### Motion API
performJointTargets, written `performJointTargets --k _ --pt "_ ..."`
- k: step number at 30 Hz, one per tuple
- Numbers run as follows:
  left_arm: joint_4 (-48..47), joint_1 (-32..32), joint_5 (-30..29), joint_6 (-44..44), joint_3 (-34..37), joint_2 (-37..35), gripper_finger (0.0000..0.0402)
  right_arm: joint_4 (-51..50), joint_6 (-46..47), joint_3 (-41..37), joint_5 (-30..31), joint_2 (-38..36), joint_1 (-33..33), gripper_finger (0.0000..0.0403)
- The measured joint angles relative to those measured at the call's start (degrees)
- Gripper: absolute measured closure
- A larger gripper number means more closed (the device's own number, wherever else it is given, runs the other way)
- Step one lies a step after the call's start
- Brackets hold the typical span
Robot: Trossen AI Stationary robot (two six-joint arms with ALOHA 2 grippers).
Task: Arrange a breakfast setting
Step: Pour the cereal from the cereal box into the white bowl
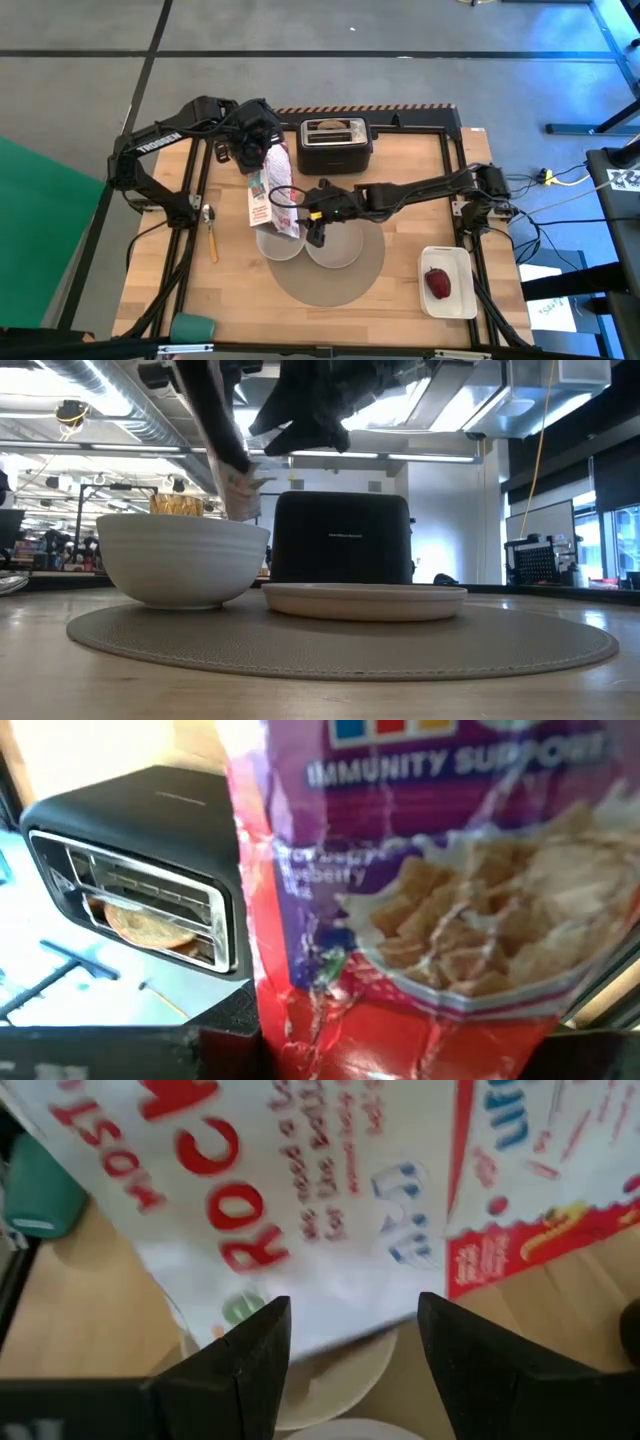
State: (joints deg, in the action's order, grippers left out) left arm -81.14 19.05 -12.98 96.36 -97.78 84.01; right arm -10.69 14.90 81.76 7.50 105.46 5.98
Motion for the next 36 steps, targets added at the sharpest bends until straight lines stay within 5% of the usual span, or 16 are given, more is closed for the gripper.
performJointTargets --k 36 --pt "-0.02 -14.76 -18.21 3.27 0.02 0.0 0.0243 -0.18 1.33 0.0 5.56 1.39 0.02 0.0194"
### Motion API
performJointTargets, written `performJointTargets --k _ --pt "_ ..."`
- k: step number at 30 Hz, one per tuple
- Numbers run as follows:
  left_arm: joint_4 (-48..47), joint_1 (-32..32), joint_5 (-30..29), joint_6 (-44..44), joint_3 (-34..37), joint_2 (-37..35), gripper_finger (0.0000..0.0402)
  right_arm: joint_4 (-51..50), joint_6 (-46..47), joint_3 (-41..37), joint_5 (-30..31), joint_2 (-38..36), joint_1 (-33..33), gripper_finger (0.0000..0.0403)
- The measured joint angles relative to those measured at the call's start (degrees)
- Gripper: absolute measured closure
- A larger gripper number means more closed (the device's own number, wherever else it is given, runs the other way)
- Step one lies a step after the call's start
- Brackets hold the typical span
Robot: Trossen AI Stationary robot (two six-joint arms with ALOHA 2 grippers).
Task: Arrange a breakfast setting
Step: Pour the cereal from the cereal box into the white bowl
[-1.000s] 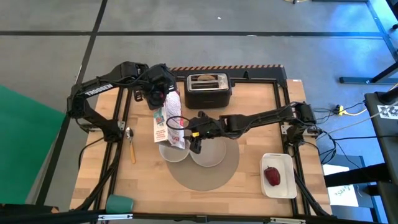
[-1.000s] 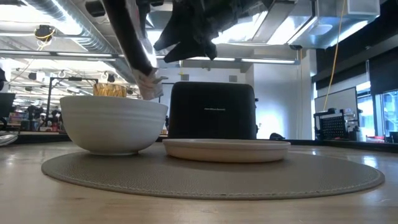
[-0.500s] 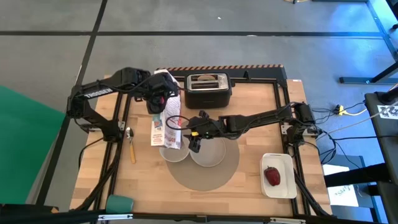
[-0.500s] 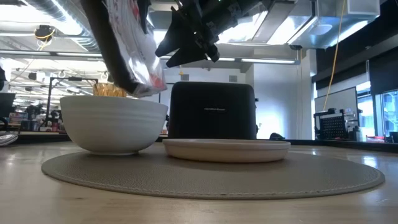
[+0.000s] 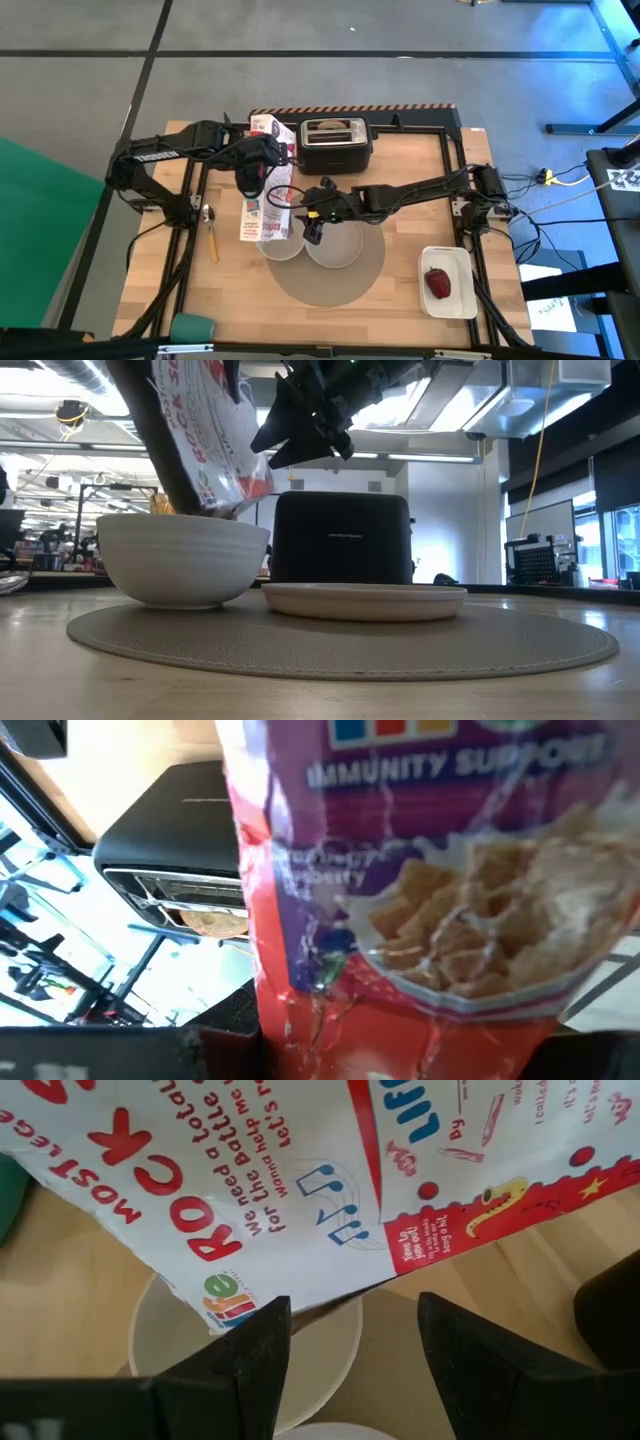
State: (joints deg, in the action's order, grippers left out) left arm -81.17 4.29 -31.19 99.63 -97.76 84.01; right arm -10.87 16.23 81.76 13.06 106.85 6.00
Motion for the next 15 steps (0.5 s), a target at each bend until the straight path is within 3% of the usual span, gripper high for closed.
performJointTargets --k 15 --pt "-0.22 -2.4 -4.28 1.24 0.0 0.0 0.0243 0.02 0.0 0.0 0.9 0.0 0.0 0.0194"
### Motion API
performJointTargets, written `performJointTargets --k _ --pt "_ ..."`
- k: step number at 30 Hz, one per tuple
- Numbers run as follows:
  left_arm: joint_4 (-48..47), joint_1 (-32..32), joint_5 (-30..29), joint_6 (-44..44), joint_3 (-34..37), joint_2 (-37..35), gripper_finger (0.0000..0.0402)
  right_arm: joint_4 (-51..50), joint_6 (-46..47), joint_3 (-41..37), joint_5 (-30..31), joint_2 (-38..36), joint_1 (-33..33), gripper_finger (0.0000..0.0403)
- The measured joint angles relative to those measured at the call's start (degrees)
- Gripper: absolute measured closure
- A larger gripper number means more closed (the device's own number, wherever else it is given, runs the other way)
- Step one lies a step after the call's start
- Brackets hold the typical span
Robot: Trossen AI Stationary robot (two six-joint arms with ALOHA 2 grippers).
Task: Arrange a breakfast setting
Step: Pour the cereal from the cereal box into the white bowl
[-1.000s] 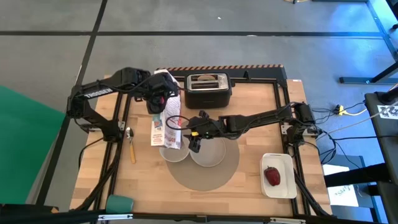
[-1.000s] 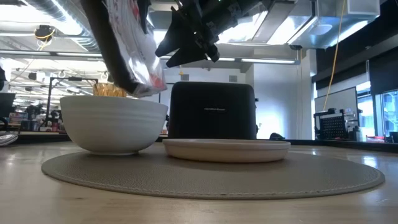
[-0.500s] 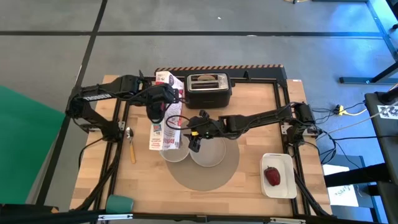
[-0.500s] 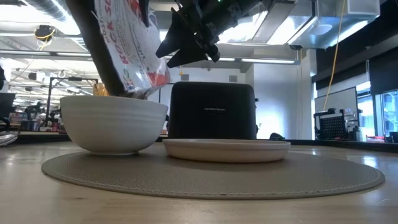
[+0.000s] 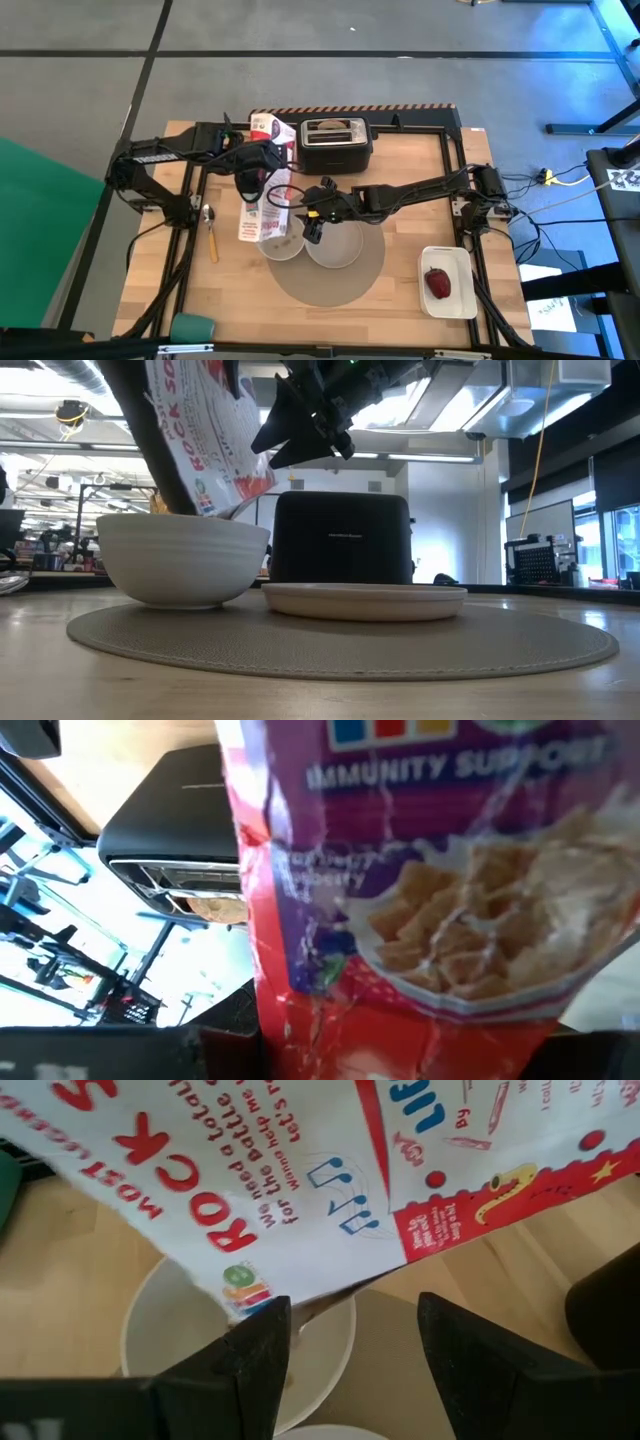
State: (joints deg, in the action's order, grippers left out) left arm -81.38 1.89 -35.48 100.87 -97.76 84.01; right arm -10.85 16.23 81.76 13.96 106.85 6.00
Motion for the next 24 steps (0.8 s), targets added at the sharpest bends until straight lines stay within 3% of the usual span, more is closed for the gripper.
performJointTargets --k 24 --pt "1.34 -2.84 -2.87 1.32 0.04 -0.02 0.0243 -0.5 0.22 0.0 0.03 0.0 -0.02 0.0194"
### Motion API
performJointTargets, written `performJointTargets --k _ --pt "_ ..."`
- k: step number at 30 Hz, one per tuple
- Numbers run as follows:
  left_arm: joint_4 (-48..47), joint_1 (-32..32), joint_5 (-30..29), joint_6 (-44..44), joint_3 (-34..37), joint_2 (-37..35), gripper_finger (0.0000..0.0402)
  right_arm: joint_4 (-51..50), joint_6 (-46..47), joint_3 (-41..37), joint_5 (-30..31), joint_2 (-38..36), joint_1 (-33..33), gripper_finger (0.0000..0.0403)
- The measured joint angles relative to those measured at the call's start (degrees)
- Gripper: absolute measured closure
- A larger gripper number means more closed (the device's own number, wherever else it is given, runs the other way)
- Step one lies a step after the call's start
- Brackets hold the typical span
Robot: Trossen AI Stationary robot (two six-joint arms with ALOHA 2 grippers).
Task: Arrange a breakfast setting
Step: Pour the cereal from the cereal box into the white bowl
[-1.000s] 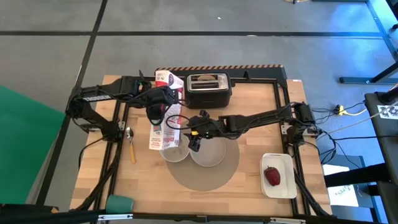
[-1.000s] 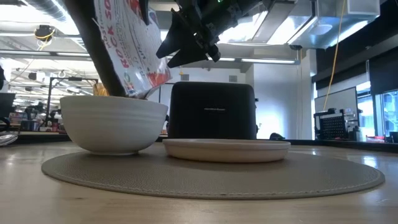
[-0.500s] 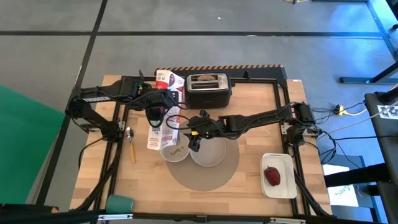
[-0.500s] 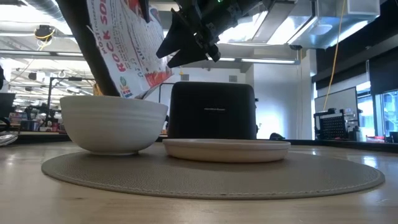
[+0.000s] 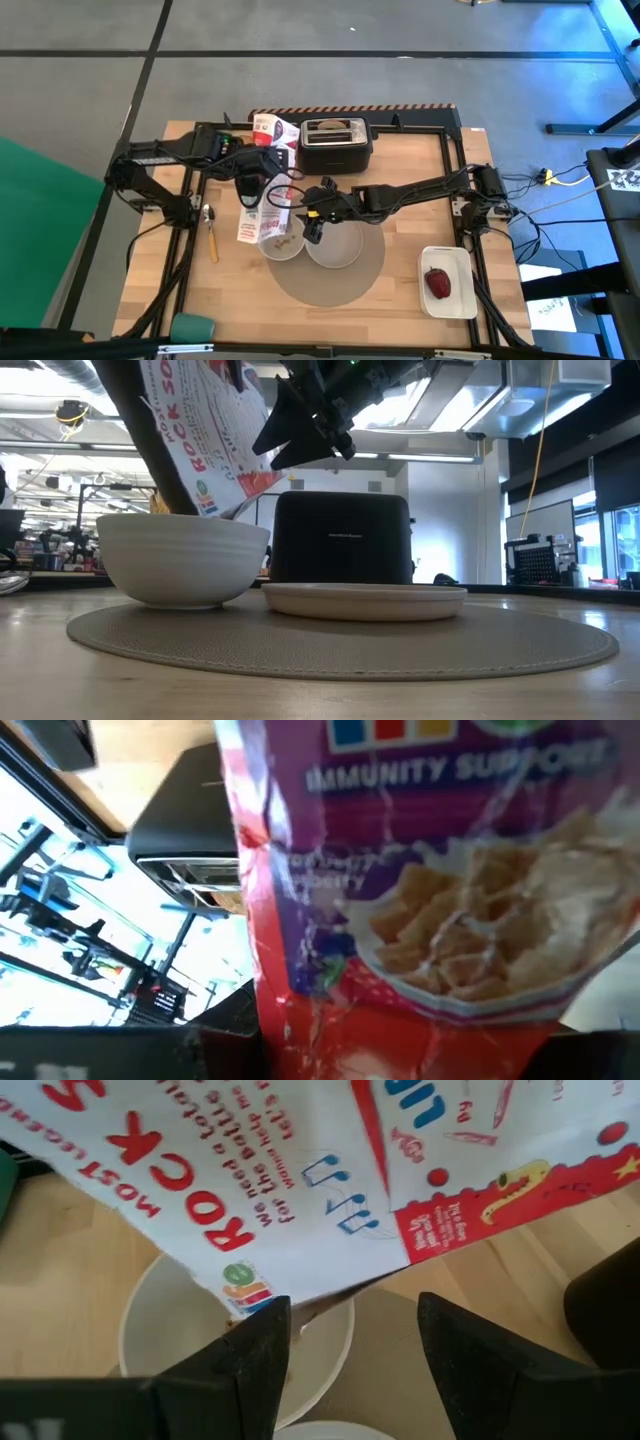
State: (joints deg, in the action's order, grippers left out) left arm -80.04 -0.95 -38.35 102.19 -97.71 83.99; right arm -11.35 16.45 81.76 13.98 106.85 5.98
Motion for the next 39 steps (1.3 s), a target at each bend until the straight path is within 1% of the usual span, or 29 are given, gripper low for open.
performJointTargets --k 7,10,14,20,23,28,32,39 --pt "-0.01 -0.08 -0.62 0.45 0.0 0.0 0.0243 -0.46 0.01 0.0 0.03 0.0 0.0 0.0194" --pt "0.28 -1.56 -1.72 0.58 0.0 0.0 0.0243 -0.57 0.1 0.0 0.08 0.0 0.0 0.0194" --pt "0.28 -2.58 -0.54 0.15 0.0 0.02 0.0243 -0.74 1.26 0.0 0.11 -0.02 0.0 0.0194" --pt "0.16 -2.82 -1.58 -0.15 0.0 0.0 0.0243 -0.74 1.34 0.0 0.6 -0.02 0.0 0.0194" --pt "-0.03 -1.69 -1.38 -0.58 0.79 -0.04 0.0243 -0.74 1.49 0.0 0.59 -0.01 0.0 0.0194" --pt "0.69 -2.19 -4.0 0.42 2.77 -0.04 0.0243 -0.76 2.01 0.0 1.12 0.0 0.0 0.0194" --pt "1.3 -3.71 -3.51 0.63 3.41 0.07 0.0243 -1.05 2.76 0.0 1.26 0.0 0.0 0.0194" --pt "2.54 -4.43 -5.51 1.49 3.39 0.0 0.0243 -1.14 2.78 0.0 1.04 0.0 0.0 0.0194"
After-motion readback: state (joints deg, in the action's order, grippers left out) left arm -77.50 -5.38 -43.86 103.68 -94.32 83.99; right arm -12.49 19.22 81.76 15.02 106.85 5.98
